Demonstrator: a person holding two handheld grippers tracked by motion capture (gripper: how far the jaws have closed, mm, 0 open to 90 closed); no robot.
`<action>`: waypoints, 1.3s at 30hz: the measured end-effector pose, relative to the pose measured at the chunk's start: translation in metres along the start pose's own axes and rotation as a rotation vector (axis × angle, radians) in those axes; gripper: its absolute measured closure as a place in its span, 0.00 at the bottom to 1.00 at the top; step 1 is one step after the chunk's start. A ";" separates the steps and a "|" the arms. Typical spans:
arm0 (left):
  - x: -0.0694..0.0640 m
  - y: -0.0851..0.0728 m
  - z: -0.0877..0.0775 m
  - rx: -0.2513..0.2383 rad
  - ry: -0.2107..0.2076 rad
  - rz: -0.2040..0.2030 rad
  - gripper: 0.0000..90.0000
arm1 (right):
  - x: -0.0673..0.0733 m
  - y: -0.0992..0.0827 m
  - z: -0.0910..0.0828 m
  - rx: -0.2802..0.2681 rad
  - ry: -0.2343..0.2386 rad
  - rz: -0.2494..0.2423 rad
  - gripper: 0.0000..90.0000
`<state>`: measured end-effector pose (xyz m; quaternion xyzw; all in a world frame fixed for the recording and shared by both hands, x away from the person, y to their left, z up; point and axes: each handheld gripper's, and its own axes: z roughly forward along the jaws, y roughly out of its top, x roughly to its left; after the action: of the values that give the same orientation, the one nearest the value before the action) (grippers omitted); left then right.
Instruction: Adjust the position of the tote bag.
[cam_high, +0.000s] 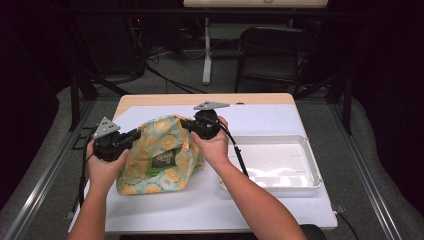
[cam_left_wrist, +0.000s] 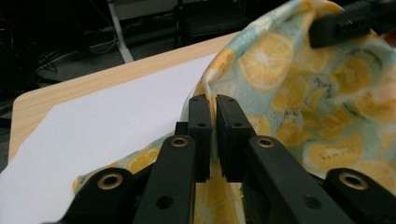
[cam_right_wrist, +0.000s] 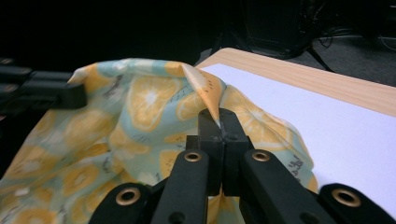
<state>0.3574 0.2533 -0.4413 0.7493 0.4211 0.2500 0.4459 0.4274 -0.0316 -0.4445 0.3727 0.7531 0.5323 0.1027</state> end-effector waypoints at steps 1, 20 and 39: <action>-0.001 0.000 0.001 0.005 -0.007 0.002 0.93 | -0.003 0.001 0.002 0.001 -0.009 0.009 1.00; -0.006 -0.028 0.045 0.200 -0.009 0.039 0.83 | -0.048 -0.013 0.034 0.142 -0.130 0.044 1.00; 0.003 -0.044 0.059 0.273 -0.012 -0.014 0.88 | -0.063 -0.039 0.065 0.344 -0.209 0.028 0.99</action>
<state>0.3855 0.2396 -0.5086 0.8016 0.4535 0.1828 0.3442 0.4897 -0.0324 -0.5212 0.4485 0.8129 0.3556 0.1078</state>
